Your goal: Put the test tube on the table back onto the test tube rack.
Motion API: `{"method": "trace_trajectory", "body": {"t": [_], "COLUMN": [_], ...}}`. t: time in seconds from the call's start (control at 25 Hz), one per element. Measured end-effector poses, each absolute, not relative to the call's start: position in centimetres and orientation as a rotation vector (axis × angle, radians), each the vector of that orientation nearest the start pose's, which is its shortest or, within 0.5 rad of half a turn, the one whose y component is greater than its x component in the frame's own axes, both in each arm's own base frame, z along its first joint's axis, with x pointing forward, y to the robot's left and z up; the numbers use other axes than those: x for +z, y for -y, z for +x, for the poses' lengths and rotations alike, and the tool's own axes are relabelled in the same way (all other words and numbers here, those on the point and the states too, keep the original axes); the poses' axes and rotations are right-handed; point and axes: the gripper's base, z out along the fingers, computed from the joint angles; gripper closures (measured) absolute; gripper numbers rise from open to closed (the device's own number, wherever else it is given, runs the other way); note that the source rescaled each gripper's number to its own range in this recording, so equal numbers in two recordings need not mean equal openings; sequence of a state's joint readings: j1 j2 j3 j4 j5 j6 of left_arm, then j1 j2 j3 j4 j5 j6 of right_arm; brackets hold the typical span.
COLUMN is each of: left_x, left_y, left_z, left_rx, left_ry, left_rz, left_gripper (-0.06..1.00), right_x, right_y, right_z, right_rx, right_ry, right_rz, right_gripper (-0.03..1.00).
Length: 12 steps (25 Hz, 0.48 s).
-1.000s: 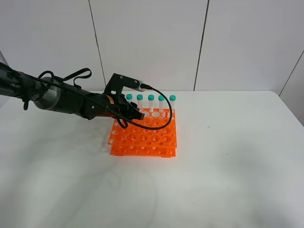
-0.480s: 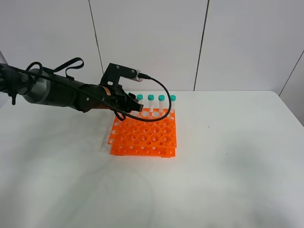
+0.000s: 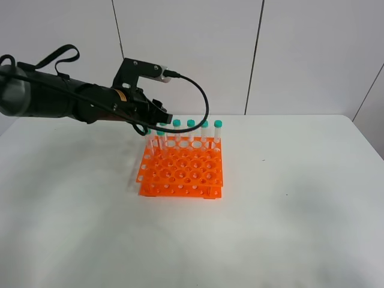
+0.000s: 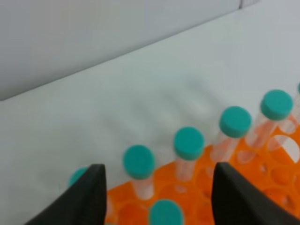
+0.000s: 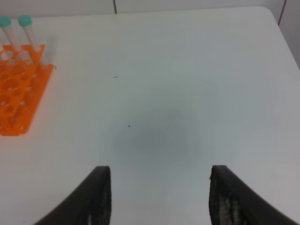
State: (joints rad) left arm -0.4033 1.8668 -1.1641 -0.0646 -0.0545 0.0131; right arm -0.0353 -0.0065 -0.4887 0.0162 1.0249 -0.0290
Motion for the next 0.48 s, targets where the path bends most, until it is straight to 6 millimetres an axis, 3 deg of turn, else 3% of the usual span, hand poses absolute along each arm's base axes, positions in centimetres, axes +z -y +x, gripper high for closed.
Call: {"method": "trace_trajectory", "body": {"t": [0.16,0.24,0.28,0.36,0.48], "left_x": [22.1,22.4,22.3,22.1,21.7], "left_y": [13.6,12.0,11.2,9.2,7.2], "left_z": [38.4,38.6,38.7,38.9,38.7], "left_rx": [-0.227,-0.196,-0.178,-0.138,-0.11], "left_ry": [-2.127,-2.15,-2.163,-2.21,-2.303], "left_rz": [0.313,0.288,0.28,0.253,0.208], "left_gripper": [0.53,0.47,0.4,0.15,0.0], "right_x": [27.7,27.7,27.7,27.7,27.7], "right_y": [-0.1,-0.1,-0.1,-0.1,-0.1], "right_z": [-0.3,-0.3,-0.3,-0.3,-0.3], "right_rx": [-0.022,-0.022,-0.022,-0.022,-0.022], "right_ry": [-2.013,-2.013,-2.013,-2.013,-2.013], "right_rz": [0.006,0.006,0.006,0.006,0.006], "right_gripper": [0.5,0.5,0.5,0.5,0.5]}}
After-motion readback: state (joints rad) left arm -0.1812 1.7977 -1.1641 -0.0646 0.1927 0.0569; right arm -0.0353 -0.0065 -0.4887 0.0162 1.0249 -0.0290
